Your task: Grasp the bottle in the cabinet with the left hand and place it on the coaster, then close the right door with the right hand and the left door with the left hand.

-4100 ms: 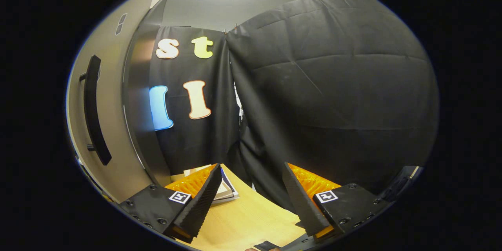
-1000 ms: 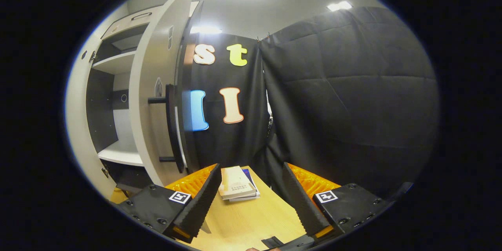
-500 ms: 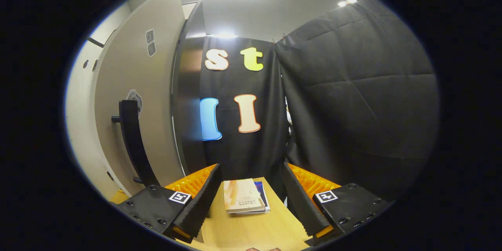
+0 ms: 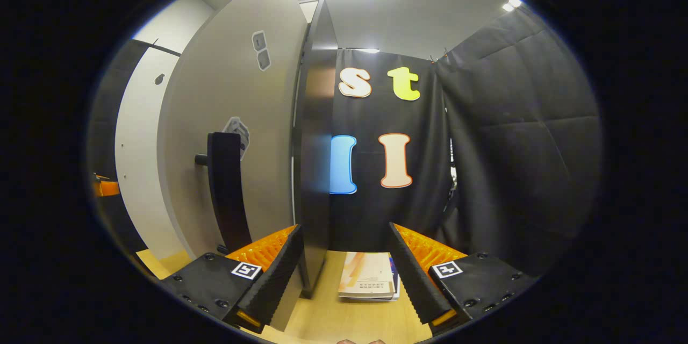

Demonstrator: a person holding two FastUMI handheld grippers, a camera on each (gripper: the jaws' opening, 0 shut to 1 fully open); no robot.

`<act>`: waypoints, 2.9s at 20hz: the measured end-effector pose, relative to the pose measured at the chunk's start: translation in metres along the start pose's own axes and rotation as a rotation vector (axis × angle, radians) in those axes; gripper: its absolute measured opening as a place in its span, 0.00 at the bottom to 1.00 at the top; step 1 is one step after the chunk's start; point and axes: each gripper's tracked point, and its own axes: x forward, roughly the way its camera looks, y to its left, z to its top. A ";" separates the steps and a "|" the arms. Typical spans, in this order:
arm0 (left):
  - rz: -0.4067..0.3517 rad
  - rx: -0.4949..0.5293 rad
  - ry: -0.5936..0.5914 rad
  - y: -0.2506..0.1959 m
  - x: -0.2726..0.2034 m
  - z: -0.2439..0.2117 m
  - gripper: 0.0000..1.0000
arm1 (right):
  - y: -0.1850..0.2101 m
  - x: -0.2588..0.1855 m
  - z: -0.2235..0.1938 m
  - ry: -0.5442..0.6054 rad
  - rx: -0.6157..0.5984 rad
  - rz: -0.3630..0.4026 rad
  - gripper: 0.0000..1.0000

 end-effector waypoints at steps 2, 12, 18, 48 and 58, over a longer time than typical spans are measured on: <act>0.007 0.013 -0.001 0.003 -0.001 -0.006 0.91 | 0.006 -0.001 -0.001 0.031 0.033 0.023 0.99; -0.083 -0.063 0.001 0.040 0.017 -0.021 0.91 | 0.035 -0.007 0.006 0.085 0.043 -0.054 0.91; -0.166 -0.028 0.030 0.041 0.010 -0.033 0.90 | 0.094 -0.012 0.006 0.074 0.042 -0.043 0.92; -0.043 -0.055 -0.108 0.263 0.069 0.018 0.89 | 0.171 -0.006 -0.027 0.086 0.159 -0.117 0.98; -0.250 -0.025 -0.146 0.248 0.142 0.054 0.92 | 0.134 -0.034 -0.040 0.112 0.115 -0.238 0.98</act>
